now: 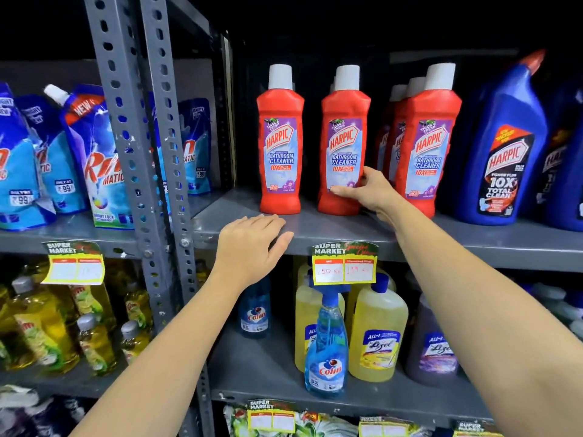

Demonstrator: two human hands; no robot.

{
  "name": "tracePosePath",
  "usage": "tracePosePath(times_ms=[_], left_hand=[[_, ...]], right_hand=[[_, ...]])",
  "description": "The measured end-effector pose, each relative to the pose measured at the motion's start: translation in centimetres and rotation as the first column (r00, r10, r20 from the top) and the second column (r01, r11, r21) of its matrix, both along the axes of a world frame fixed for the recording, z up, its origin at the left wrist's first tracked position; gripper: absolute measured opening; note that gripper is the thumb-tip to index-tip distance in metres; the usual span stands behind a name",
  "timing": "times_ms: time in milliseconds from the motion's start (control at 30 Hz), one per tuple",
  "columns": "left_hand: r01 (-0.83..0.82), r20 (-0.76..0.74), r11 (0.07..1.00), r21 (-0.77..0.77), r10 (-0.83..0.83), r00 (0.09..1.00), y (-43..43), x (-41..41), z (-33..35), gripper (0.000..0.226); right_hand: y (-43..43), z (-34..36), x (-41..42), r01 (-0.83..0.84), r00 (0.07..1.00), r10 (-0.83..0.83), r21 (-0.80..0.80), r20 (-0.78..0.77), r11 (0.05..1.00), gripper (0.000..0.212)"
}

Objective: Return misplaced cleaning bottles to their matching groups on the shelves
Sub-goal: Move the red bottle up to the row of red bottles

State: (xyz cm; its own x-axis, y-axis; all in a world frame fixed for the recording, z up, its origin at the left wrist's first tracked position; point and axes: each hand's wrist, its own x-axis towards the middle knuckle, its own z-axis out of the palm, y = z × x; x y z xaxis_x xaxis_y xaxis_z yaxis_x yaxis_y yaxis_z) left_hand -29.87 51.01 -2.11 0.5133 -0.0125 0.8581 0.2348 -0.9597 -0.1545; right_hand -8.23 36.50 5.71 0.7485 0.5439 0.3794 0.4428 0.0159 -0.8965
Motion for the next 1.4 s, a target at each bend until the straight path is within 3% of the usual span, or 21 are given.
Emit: tracePosePath(times_ms=[133, 267, 800, 1300, 1400], left_hand=[[0.005, 0.016, 1.000, -0.015, -0.005, 1.000, 0.0, 0.1, -0.2, 0.044], [0.006, 0.015, 1.000, -0.029, -0.005, 1.000, 0.1, 0.2, -0.2, 0.046], [0.008, 0.050, 1.000, -0.010, -0.008, 0.999, 0.2, 0.3, -0.3, 0.044], [0.017, 0.023, 1.000, -0.012, -0.017, 1.000, 0.3, 0.1, -0.1, 0.044], [0.038, 0.027, 0.999, -0.025, -0.038, 0.999, 0.0, -0.2, -0.2, 0.045]], right_hand=[[-0.2, -0.2, 0.3, -0.024, 1.000, 0.024, 0.001, -0.010, 1.000, 0.061], [-0.5, -0.9, 0.3, 0.015, 0.998, -0.009, -0.103, 0.055, 0.995, 0.073], [-0.8, -0.6, 0.2, -0.125, 0.992, 0.127, -0.122, 0.004, 0.985, 0.067], [-1.0, -0.8, 0.0, -0.100, 0.994, 0.105, -0.138, 0.028, 0.985, 0.070], [-1.6, -0.9, -0.5, -0.017, 0.998, 0.028, -0.180, 0.058, 0.984, 0.074]])
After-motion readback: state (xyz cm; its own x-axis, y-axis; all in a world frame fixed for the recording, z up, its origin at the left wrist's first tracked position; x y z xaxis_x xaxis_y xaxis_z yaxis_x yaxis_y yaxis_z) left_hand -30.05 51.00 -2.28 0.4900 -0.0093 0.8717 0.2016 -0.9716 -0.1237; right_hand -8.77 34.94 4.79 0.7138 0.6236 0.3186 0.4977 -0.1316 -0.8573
